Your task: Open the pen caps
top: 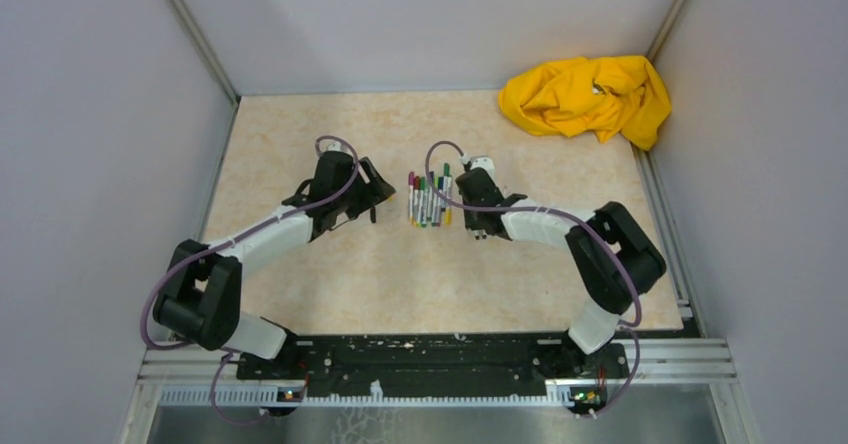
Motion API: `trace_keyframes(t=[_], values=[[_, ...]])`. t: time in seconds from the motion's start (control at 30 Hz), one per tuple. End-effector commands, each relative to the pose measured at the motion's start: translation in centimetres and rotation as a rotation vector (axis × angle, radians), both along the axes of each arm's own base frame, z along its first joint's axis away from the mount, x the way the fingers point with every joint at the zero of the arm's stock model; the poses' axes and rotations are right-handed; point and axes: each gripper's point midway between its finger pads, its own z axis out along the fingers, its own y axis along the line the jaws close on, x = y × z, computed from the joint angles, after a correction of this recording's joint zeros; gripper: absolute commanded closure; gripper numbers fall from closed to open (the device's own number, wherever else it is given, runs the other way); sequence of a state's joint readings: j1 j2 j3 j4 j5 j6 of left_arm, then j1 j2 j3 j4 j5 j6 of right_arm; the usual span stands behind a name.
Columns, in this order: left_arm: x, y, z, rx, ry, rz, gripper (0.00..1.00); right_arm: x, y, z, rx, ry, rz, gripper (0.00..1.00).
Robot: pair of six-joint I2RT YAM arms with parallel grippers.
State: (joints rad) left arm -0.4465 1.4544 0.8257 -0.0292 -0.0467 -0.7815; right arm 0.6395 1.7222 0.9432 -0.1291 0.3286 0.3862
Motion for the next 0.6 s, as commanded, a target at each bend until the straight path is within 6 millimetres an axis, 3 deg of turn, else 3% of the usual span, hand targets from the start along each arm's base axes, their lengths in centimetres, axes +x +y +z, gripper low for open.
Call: trace_keyframes(t=[0.0,0.3,0.57], values=[[-0.4,-3.4,2.5,-0.119,-0.07,-0.099,0.23,-1.5,2.5,4.9,0.145,-0.093,0.108,1.0],[-1.4,-8.2,3.0,-0.14,-0.083,-0.193,0.23,-5.1,6.1,7.8,0.315,-0.094,0.252,1.0],[-1.6,-9.9,2.2,-0.152,-0.062,-0.192,0.24,-7.4,8.7,8.9,0.372,-0.097,0.33,1.0]])
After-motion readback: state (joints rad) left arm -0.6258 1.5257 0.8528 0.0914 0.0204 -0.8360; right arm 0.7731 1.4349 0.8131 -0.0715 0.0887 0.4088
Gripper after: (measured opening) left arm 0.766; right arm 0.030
